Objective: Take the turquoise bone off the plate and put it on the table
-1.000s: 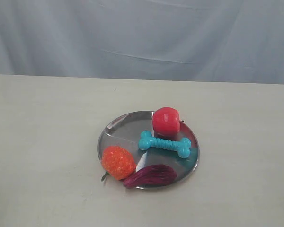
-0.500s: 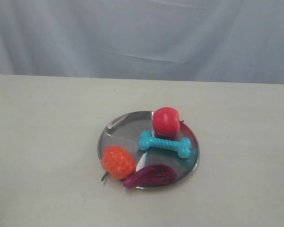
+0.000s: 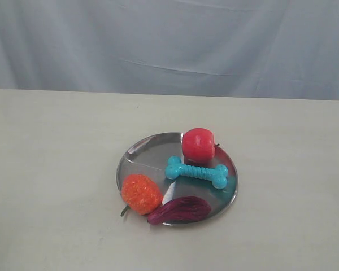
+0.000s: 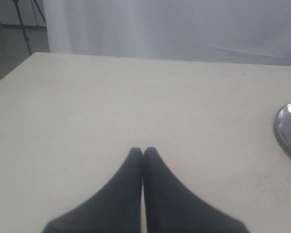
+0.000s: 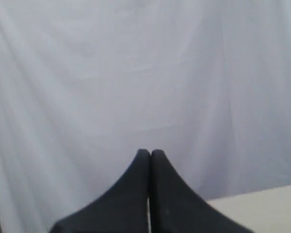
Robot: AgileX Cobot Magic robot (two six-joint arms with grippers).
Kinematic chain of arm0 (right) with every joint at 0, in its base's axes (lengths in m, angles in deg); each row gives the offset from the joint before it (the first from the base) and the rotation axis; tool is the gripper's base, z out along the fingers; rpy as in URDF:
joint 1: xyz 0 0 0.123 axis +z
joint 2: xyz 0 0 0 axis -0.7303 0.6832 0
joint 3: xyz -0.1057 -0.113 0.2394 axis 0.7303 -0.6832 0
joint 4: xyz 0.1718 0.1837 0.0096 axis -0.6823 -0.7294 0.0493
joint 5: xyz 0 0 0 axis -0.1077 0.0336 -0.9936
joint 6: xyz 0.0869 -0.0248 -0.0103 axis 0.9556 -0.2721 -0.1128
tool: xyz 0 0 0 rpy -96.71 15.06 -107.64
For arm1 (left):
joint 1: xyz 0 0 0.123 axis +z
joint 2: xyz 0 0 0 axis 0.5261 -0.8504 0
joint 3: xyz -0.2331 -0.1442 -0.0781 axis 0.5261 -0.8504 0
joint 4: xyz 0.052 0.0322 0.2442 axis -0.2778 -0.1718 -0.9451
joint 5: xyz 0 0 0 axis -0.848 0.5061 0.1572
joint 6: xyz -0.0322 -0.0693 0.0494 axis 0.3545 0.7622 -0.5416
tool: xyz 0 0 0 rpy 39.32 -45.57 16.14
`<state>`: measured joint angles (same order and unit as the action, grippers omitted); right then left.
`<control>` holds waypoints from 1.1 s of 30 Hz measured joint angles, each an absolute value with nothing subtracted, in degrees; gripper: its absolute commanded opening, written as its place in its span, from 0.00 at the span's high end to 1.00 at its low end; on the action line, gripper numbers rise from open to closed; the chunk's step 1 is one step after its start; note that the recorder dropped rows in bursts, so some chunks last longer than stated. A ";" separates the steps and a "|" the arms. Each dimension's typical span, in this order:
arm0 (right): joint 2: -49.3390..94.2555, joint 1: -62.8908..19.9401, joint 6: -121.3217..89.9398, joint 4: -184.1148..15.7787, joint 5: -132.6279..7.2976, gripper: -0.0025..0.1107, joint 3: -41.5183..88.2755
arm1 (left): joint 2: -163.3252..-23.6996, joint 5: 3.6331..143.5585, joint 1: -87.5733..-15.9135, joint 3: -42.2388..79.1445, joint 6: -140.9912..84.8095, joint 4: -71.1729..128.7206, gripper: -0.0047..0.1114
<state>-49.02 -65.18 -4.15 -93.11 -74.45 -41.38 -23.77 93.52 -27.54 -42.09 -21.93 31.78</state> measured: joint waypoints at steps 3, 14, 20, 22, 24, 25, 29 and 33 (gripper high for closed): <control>-49.02 -65.18 11.02 -96.29 -84.38 0.98 -41.38 | -23.77 93.52 -27.54 -42.09 -21.93 31.78 0.96; -43.60 -65.18 19.67 -86.21 -64.24 0.98 -27.04 | -23.77 93.52 -27.54 -42.09 -21.93 31.78 0.96; -28.46 -62.81 15.35 -86.09 -55.70 0.98 -13.31 | -23.77 93.52 -27.54 -42.09 -21.93 31.78 0.96; -22.86 -59.96 12.31 -85.97 -51.43 0.98 -8.36 | -23.77 93.52 -27.54 -42.09 -21.93 31.78 0.96; -16.43 -56.44 8.38 -85.97 -46.41 0.98 -2.19 | -23.77 93.52 -27.54 -42.09 -21.93 31.78 0.96; -13.88 -55.00 6.29 -85.87 -44.25 0.98 0.40 | -23.77 93.52 -27.54 -42.09 -21.93 31.78 0.96; -2.10 -49.42 -2.15 -85.87 -32.46 0.98 13.80 | -23.77 93.52 -27.54 -42.09 -21.93 31.78 0.96; 9.72 -47.73 -9.02 -85.87 -17.52 0.98 28.11 | -23.77 93.52 -27.54 -42.09 -21.93 31.78 0.96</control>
<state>9.72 -47.73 -9.02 -85.87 -17.52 28.11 -23.77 93.52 -27.54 -42.09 -21.93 31.78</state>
